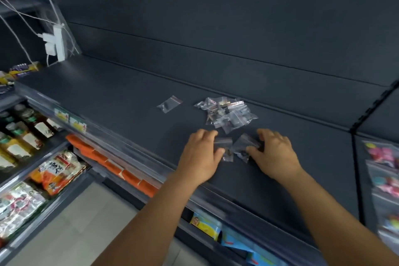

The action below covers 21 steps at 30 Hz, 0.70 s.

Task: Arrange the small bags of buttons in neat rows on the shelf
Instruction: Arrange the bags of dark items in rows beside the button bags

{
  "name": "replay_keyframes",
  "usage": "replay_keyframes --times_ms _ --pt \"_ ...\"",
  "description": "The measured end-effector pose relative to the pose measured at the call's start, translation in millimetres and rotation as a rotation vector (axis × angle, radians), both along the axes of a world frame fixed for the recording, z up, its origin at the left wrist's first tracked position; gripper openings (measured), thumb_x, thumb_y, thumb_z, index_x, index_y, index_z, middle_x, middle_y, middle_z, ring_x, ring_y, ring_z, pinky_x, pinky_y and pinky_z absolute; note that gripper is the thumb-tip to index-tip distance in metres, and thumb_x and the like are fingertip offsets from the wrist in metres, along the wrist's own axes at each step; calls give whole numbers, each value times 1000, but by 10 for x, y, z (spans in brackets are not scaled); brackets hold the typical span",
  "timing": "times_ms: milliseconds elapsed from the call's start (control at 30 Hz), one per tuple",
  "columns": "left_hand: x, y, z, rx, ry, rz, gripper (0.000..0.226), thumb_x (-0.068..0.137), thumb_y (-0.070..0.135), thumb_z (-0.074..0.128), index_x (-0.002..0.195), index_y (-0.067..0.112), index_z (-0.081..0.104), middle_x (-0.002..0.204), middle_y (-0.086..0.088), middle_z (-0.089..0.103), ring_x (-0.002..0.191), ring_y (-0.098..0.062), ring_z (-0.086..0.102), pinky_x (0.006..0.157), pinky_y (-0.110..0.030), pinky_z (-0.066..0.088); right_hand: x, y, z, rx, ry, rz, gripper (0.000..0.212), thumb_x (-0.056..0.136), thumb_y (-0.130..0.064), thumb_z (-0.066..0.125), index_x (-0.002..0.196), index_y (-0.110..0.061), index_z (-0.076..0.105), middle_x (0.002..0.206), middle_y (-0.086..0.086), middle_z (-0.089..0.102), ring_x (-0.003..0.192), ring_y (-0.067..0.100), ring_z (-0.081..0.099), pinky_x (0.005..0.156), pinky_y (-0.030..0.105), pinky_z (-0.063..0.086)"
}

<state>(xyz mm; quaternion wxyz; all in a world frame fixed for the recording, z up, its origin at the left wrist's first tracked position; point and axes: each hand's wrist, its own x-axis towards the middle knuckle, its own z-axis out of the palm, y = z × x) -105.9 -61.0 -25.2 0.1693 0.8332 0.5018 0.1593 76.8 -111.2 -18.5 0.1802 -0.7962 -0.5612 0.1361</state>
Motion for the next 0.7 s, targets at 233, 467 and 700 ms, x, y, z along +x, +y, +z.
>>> replay_keyframes --times_ms 233,467,700 --pt "72 125 -41 -52 59 -9 37 85 46 56 114 22 58 117 -4 45 110 -26 37 91 -34 36 -226 32 13 -78 128 -180 16 82 -28 62 94 -17 63 99 8 64 102 31 55 78 30 42" --pt "80 17 22 -203 -317 -70 10 83 20 62 87 24 53 76 11 59 72 -11 56 55 -10 40 -324 -202 71 199 473 -333 14 78 -18 65 68 -22 56 63 -8 56 57 10 51 45 16 37" --pt "436 -301 269 -500 -635 -157 36 77 13 70 99 31 50 85 1 68 72 -10 62 57 -13 46 -223 -733 299 446 747 -515 13 74 -8 64 78 -20 61 69 -5 64 64 14 59 63 33 51"
